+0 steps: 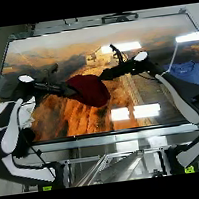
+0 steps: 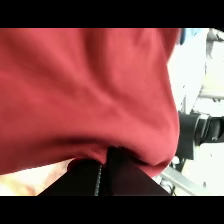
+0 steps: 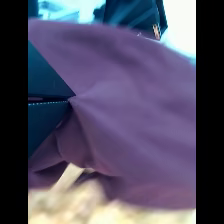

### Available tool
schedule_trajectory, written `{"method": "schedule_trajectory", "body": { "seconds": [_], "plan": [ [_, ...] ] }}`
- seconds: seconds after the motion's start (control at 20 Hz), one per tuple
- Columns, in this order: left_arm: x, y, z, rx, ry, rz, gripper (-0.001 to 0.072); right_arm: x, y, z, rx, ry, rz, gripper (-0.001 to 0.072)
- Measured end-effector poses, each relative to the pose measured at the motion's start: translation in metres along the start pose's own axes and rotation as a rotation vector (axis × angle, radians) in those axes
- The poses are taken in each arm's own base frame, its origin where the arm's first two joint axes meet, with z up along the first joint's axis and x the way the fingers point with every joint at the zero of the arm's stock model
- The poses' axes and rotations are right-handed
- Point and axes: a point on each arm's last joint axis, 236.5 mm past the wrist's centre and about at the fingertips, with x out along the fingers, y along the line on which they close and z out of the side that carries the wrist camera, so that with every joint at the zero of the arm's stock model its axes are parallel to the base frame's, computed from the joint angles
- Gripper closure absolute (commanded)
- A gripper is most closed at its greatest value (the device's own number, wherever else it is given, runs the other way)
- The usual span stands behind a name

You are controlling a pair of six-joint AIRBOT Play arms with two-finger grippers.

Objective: Fold the shirts.

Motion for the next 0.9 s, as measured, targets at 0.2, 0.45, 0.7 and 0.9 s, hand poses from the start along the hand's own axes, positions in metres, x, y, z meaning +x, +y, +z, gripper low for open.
{"method": "schedule_trajectory", "body": {
  "seconds": [0.2, 0.45, 0.7, 0.9],
  "plan": [
    [-0.073, -0.109, 0.023, 0.261, -0.168, 0.066, 0.0704, -0.077, 0.118, 0.043, -0.238, -0.173, 0.034, 0.0693],
    [-0.157, -0.249, 0.013, 0.588, -0.413, 0.215, 0.0685, -0.186, 0.247, 0.052, -0.519, -0.435, -0.062, 0.0692],
    [-0.169, -0.259, -0.009, 0.589, -0.462, 0.298, 0.0680, -0.190, 0.239, 0.021, -0.515, -0.343, -0.171, 0.0691],
    [-0.126, -0.180, -0.019, 0.381, -0.300, 0.267, 0.0680, -0.122, 0.176, -0.017, -0.385, -0.085, -0.176, 0.0691]
  ]
}}
